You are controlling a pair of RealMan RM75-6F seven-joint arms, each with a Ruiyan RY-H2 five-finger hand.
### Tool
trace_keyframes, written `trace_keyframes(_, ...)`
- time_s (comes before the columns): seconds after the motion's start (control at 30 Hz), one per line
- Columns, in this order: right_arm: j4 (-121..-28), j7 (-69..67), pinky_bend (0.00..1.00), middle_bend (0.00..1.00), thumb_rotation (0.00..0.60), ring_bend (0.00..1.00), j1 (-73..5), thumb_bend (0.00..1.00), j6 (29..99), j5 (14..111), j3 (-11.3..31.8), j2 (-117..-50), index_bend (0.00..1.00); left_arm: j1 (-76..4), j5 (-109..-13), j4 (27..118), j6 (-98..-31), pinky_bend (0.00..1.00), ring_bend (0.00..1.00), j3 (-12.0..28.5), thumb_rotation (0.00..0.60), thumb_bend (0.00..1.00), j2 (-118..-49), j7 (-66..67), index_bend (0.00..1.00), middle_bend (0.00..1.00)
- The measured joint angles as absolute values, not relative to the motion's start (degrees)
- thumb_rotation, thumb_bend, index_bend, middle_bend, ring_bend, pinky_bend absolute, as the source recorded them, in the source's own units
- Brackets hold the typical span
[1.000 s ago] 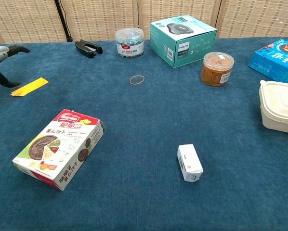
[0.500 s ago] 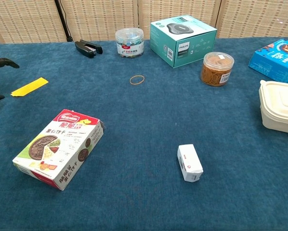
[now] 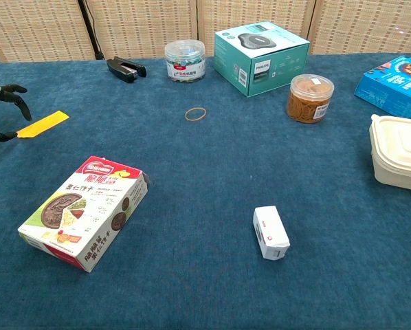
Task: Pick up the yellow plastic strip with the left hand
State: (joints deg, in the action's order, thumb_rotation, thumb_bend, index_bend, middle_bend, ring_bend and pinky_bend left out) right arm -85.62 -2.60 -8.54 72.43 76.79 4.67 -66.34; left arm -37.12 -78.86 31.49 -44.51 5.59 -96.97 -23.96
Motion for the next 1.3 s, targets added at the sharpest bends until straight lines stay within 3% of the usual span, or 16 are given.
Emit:
trace_keyframes(0.63,-85.81,-3.34,0.0,0.0,0.6,0.0,-8.59,0.0,72.23,76.91,4.56,-66.09,0.0,-36.57,-79.84,29.56,-46.79,0.0,0.0,5.09,0.6,0.37,-98.76,-23.53,0.46,0.0)
trace_keyframes(1.3,-85.99,-4.17,0.0,0.0,0.6,0.0,-8.62,0.0,71.99,77.09,4.4,-65.77,0.0,-35.89,-80.29,27.33,-47.88,0.0,0.0,4.7,0.6,0.36,-100.59,-23.22,0.48,0.0)
